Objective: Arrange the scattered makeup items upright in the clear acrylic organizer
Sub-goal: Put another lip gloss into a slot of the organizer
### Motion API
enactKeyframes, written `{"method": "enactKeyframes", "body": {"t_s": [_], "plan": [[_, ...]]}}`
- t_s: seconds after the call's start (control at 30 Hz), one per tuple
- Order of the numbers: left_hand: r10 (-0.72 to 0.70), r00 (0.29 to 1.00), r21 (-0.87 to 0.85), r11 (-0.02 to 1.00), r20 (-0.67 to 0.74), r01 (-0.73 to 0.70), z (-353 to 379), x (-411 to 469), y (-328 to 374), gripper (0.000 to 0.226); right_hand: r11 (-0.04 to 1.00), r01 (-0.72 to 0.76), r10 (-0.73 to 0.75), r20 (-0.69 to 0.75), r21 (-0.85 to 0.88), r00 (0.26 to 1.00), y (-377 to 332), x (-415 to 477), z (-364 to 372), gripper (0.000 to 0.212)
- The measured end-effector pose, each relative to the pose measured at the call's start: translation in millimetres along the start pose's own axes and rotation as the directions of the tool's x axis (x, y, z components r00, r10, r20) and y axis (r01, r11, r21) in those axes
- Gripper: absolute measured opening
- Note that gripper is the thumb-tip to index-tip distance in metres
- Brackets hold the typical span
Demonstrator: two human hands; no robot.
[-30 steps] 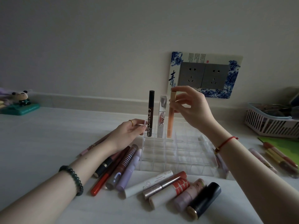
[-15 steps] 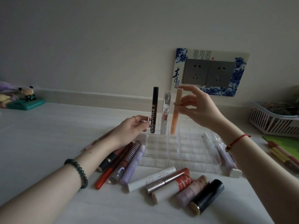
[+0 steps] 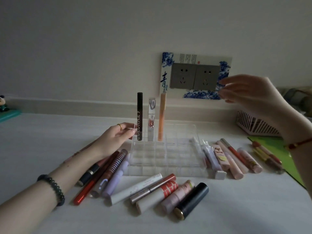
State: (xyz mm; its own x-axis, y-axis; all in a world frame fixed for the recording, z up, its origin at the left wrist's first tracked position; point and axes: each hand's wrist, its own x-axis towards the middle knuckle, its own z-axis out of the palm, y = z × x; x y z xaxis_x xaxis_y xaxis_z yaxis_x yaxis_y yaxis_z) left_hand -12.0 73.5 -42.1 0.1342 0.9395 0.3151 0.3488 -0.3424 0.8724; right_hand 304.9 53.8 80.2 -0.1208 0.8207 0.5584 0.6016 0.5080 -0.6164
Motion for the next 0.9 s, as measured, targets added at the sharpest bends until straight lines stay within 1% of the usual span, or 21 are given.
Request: {"method": "enactKeyframes", "body": {"t_s": [0.1,0.2,0.37,0.57,0.7,0.77,0.83,0.9], "plan": [[-0.015,1.0,-0.035,0.999,0.0,0.015,1.2,-0.6,2.5,0.017,0.987,-0.065,0.074,0.055,-0.144,0.996,23.9,-6.6,-5.7,0.027],[-0.012,1.0,-0.044,0.999,-0.007,0.011,1.7,-0.8,2.0,0.017,0.954,-0.123,0.148,0.071,-0.275,0.986,48.5,-9.4,1.2,0.023],[-0.007,1.0,-0.02,1.0,-0.019,0.006,1.2,-1.6,2.7,0.018,0.922,-0.154,0.21,0.124,-0.355,0.97,75.8,-10.8,37.6,0.021],[0.0,1.0,-0.048,0.999,-0.028,-0.001,4.8,-2.9,5.7,0.018,0.897,-0.189,0.29,0.209,-0.399,0.934,81.3,-3.8,76.5,0.02],[0.0,1.0,-0.059,0.998,-0.029,-0.002,4.3,-1.9,4.9,0.017,0.857,-0.194,0.33,0.218,-0.478,0.918,83.8,-3.8,79.9,0.024],[0.002,1.0,-0.056,0.998,-0.025,-0.004,3.9,-1.8,4.5,0.018,0.828,-0.209,0.371,0.228,-0.521,0.9,86.5,-5.5,76.9,0.03],[0.001,1.0,-0.049,0.999,-0.018,-0.002,3.5,-2.2,3.9,0.018,0.809,-0.223,0.407,0.245,-0.544,0.88,88.2,-7.1,75.3,0.036],[0.0,1.0,-0.051,0.999,-0.014,-0.001,3.5,-2.7,4.5,0.018,0.808,-0.219,0.413,0.261,-0.546,0.872,88.3,-7.5,75.5,0.035]]}}
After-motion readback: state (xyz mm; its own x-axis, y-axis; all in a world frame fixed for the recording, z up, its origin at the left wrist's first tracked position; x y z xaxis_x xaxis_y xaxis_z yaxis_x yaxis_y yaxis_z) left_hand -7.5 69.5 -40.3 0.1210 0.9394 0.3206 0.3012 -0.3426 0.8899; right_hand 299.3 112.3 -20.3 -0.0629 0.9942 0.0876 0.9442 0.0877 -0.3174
